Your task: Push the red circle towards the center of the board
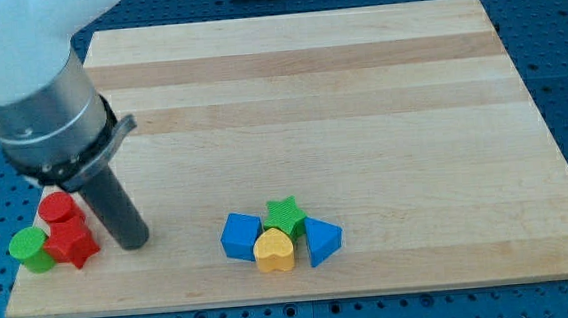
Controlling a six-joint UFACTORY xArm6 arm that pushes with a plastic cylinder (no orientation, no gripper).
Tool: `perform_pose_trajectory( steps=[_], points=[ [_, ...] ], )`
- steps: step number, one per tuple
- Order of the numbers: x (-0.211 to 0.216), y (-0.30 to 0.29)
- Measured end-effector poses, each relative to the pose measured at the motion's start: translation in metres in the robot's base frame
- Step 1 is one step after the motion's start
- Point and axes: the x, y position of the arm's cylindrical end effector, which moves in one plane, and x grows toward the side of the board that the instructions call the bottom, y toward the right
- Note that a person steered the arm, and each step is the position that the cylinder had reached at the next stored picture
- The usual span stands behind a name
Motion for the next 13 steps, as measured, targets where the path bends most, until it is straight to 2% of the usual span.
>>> perform_pose_trajectory(
  steps=[1, 2, 3, 4, 5, 6, 7, 9, 10, 12, 13],
  points=[
    [0.042, -0.042],
    [0.049, -0.09],
    [0.035, -0.123],
    [0.016, -0.114],
    [-0.027, -0.111],
    [-0.036, -0.092],
    [-0.074, -0.094],
    [-0.109, -0.039],
    [-0.097, 0.003],
    [-0.087, 0.03],
    [-0.087, 0.088]
  ],
)
